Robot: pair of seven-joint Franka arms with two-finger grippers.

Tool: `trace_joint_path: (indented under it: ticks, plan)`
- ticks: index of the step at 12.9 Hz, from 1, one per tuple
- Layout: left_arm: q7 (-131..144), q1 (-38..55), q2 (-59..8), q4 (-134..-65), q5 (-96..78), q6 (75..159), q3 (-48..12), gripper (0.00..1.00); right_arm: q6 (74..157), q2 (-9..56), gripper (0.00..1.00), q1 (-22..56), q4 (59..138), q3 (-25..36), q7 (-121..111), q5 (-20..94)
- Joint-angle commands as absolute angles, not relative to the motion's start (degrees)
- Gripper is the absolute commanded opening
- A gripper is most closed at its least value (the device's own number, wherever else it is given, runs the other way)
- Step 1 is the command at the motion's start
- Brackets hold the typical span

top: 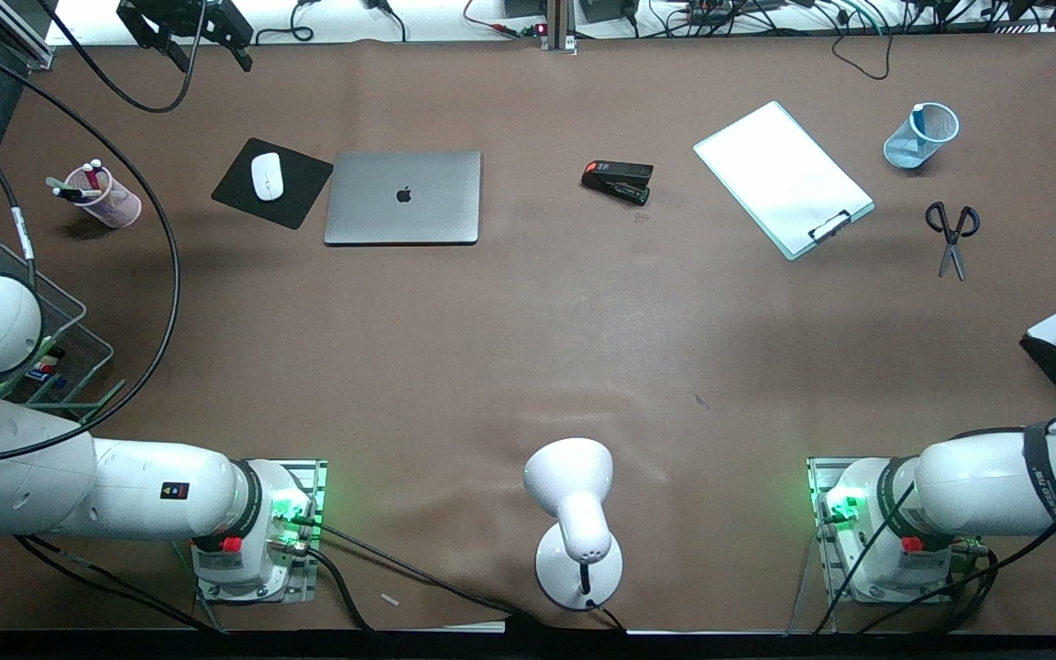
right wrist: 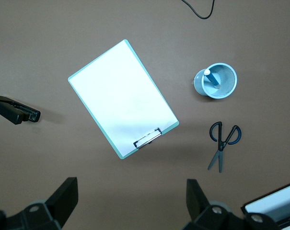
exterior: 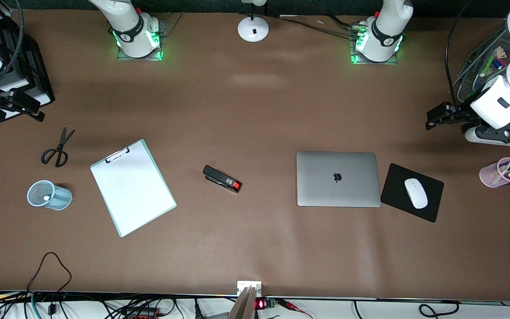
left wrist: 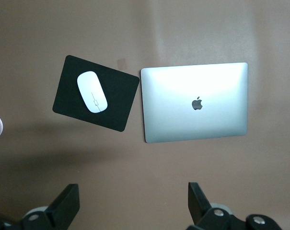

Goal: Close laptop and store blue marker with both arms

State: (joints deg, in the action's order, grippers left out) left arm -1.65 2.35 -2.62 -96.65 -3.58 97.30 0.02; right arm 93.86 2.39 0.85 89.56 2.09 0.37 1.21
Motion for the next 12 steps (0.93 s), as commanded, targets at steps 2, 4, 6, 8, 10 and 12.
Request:
trace_joint_path:
  ticks: [2, 4, 6, 8, 10, 12]
  plan:
    - [-2.9, 2.72, -3.43, -94.83, -2.81, 96.68, 0.18, 1.0, 93.87, 1.06, 1.0, 0.88, 90.79, 1.85, 1.06, 1.23]
    - [-2.81, 2.72, -3.43, -94.83, -2.72, 96.68, 0.18, 1.0, 90.2, -0.17, 1.0, 0.79, 90.79, 2.02, 0.44, 1.23]
    - [-2.81, 2.72, -3.43, -94.83, -2.72, 96.68, 0.18, 1.0, 89.39, -0.53, 1.0, 0.79, 90.79, 2.02, 0.44, 0.79]
    - [-2.81, 2.81, -3.43, -94.83, -2.72, 96.68, 0.18, 1.0, 89.21, -0.53, 1.0, 0.88, 90.79, 1.93, 0.44, 0.88]
    - [-2.9, 2.72, -3.43, -94.83, -2.72, 96.68, 0.18, 1.0, 89.74, -0.53, 1.0, 1.05, 90.79, 1.76, 0.53, 0.79]
    - [-2.9, 2.81, -3.43, -94.83, -2.72, 96.68, 0.18, 1.0, 89.74, -0.44, 1.0, 0.88, 90.79, 1.85, 0.53, 1.14]
